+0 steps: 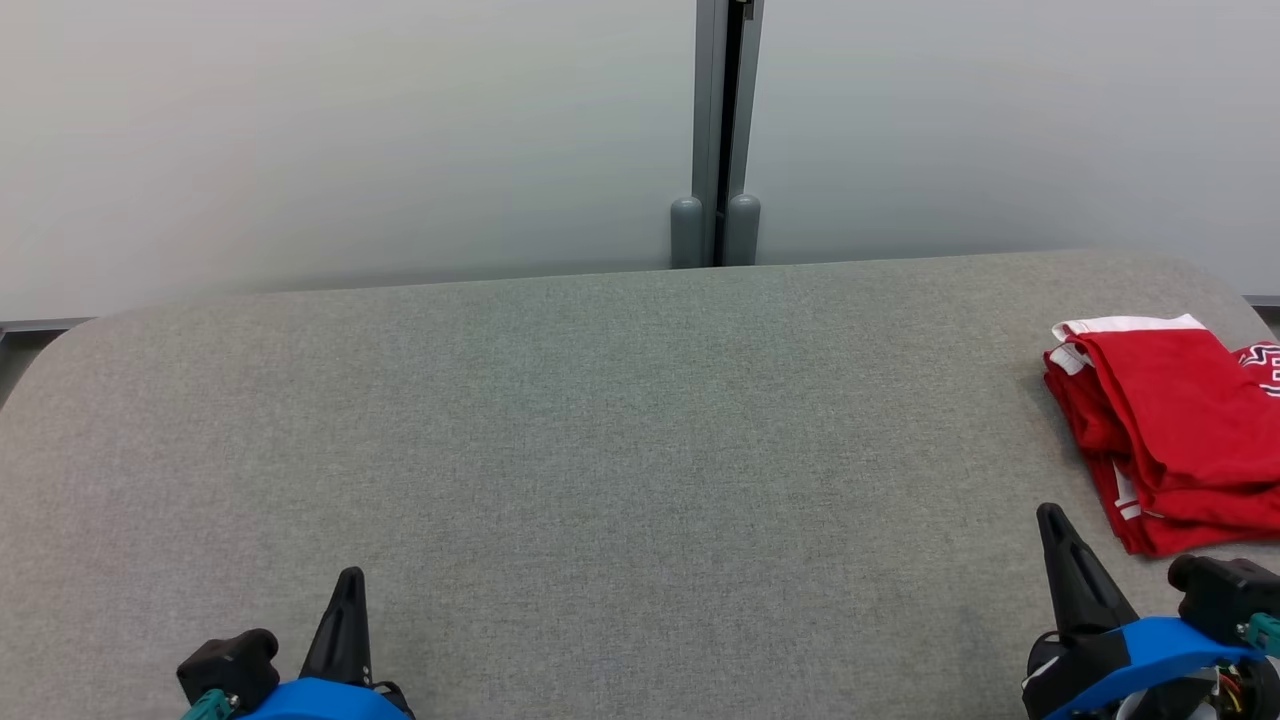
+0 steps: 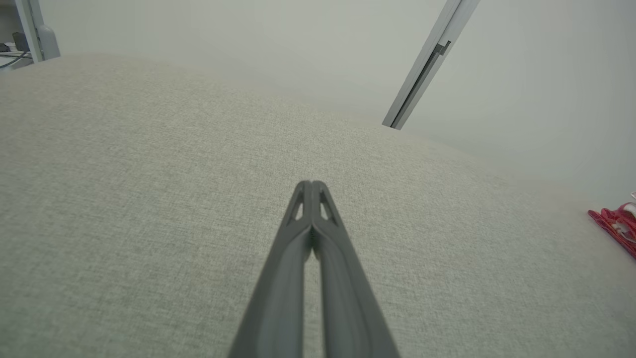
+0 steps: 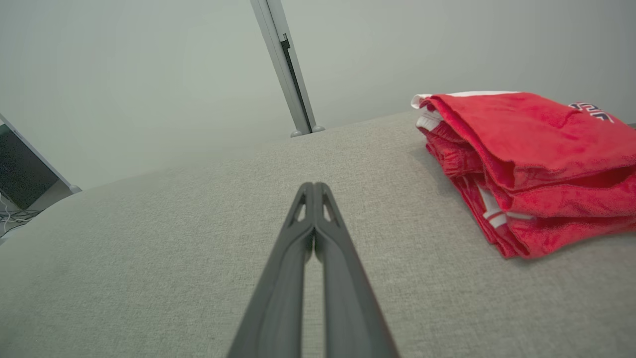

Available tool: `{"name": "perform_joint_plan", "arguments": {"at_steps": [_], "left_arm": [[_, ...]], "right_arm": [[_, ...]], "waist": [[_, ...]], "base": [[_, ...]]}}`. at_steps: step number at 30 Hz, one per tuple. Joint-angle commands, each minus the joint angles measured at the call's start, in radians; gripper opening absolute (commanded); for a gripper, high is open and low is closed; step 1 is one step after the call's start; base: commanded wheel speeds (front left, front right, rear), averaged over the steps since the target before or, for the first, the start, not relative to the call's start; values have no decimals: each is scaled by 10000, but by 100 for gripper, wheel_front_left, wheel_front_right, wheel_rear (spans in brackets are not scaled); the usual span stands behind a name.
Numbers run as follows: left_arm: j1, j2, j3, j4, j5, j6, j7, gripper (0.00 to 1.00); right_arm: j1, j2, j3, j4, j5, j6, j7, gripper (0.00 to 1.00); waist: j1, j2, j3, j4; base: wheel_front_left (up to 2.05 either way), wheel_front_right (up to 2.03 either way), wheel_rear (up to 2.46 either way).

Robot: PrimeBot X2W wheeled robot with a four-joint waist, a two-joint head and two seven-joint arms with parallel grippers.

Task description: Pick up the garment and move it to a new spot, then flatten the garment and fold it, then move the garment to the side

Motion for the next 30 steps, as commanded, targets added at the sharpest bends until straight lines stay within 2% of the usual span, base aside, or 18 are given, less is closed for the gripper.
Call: {"name": "perform_joint_plan", "arguments": {"at_steps": [1, 30], "left_arm": [[-273, 21, 113, -237, -337, -9, 71, 0], [-439, -128, 754, -1078, -4521, -39, 1235, 0]], "right_arm": [[-213, -1, -55, -142, 363, 2, 29, 0], [-502, 168, -224, 51, 4805, 3, 590, 0]], "waist": [[0, -1, 1, 5], [0, -1, 28, 70]], "base": [[0, 0, 0], [0, 0, 0]]}}
